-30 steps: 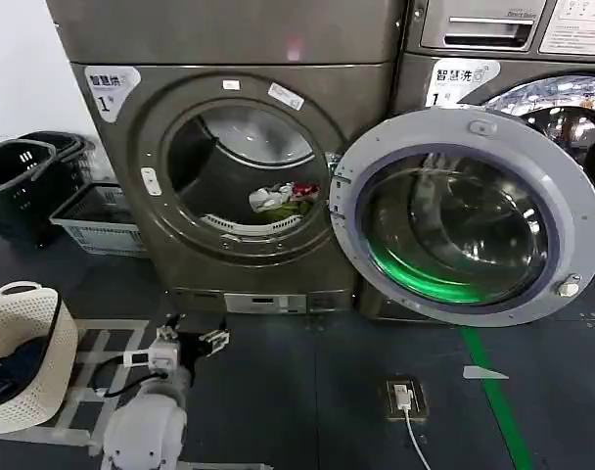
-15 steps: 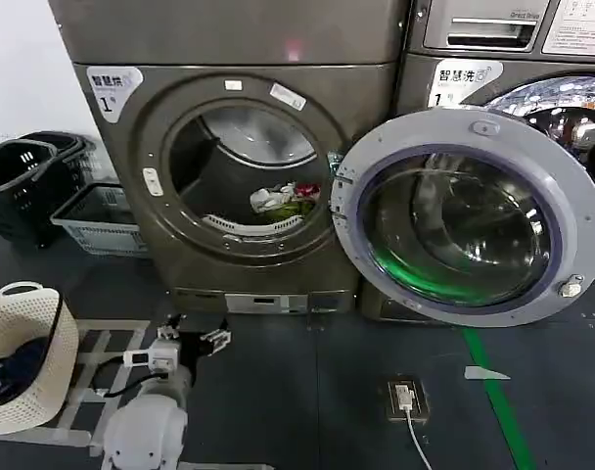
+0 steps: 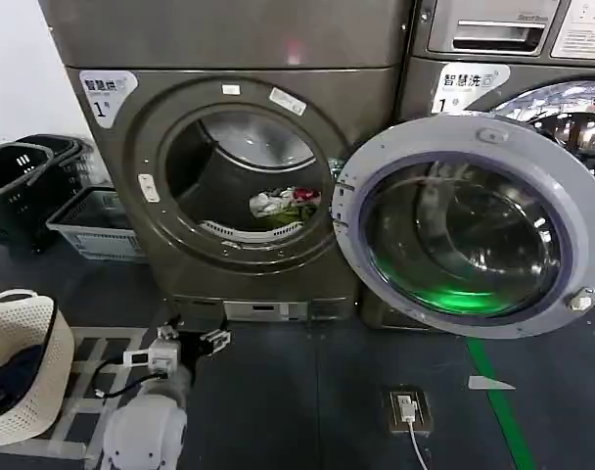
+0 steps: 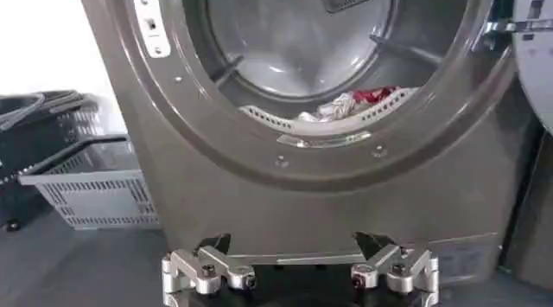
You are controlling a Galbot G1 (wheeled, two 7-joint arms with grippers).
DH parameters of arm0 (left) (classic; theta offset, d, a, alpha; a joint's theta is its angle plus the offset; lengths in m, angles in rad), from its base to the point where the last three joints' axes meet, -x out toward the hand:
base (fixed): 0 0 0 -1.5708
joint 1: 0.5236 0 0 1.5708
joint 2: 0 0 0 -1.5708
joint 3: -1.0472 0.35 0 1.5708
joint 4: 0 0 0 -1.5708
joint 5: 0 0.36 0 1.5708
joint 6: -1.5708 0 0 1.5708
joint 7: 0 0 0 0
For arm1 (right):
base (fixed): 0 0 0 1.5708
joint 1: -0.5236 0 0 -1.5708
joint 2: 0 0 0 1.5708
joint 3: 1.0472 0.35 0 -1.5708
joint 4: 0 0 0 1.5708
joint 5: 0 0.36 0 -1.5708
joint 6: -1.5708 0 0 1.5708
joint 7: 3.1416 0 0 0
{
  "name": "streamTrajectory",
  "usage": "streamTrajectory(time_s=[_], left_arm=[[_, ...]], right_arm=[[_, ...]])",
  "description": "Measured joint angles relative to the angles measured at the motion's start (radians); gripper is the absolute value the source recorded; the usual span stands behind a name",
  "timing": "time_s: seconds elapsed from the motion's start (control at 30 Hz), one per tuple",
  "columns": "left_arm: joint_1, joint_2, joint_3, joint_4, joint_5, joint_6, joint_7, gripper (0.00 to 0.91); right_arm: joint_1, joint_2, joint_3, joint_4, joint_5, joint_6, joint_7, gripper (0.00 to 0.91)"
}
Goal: Grasp the clothes from the dryer.
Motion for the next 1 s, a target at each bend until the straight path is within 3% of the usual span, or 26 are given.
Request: streamTrajectory(time_s=[1.0], left_arm=[[-0.006,0.004,-0.003,-0.003,-0.005,0.000,0.016,0.907]], right_arm=[[-0.011,0.001,0.007,0.002,-0.008,-0.002,0.004,0.907]])
